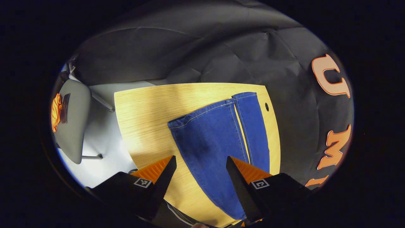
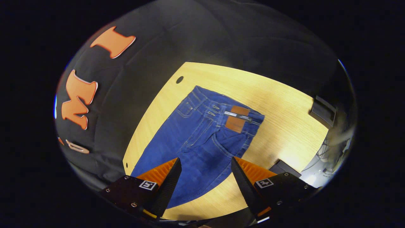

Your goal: Grasp the waist and the cuffs of the jeans and fold them to make the two legs overlap; first hold the waist and fold one-third of the jeans toward the cuffs, then hold the cuffs and fold the remaining one-third in the same direction to finish folding.

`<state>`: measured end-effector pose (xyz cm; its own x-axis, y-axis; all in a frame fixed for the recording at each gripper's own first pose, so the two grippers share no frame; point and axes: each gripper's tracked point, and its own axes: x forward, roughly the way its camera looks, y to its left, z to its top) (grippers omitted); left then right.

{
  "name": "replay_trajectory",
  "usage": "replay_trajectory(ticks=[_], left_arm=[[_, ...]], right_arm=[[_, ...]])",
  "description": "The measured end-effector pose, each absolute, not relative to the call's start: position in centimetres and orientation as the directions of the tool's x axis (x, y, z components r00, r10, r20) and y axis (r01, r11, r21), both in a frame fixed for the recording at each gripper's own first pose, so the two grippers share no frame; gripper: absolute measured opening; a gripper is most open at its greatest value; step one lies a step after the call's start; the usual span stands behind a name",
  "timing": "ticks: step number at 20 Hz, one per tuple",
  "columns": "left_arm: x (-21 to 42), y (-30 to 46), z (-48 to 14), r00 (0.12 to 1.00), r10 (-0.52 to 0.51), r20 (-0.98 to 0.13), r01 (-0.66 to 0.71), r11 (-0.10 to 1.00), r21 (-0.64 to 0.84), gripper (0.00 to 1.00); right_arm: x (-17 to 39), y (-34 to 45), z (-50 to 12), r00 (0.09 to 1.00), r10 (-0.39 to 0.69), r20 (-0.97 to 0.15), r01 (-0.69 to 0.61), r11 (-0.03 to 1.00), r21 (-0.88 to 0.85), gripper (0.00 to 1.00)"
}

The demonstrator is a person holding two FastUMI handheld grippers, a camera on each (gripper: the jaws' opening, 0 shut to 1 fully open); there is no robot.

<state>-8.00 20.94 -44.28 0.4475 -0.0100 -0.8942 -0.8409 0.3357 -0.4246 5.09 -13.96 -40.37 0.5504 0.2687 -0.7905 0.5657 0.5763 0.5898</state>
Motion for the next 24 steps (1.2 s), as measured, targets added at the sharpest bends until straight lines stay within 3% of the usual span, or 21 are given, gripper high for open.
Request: replay_trajectory(ticks=[7, 12, 20, 24], left_arm=[[-8.1, 21.0, -46.0, 0.447, -0.063, -0.892, -0.84, 0.312, -0.443, 0.98], [-7.2, 21.8, -46.1, 0.499, -0.102, -0.86, -0.809, 0.301, -0.505, 0.95], [-4.3, 22.3, -47.0, 0.456, -0.074, -0.887, -0.79, 0.425, -0.442, 0.91], [-3.1, 22.1, -47.5, 0.411, -0.057, -0.91, -0.782, 0.491, -0.384, 0.82]], right_arm=[[4.2, -15.8, -45.8, 0.491, 0.284, -0.824, 0.674, 0.475, 0.566, 0.98], [6.1, -17.2, -47.8, 0.516, 0.301, -0.802, 0.713, 0.367, 0.597, 0.95], [7.6, -16.2, -48.4, 0.479, 0.323, -0.816, 0.687, 0.44, 0.578, 0.88], [7.6, -16.0, -48.8, 0.438, 0.322, -0.839, 0.69, 0.478, 0.544, 0.71]])
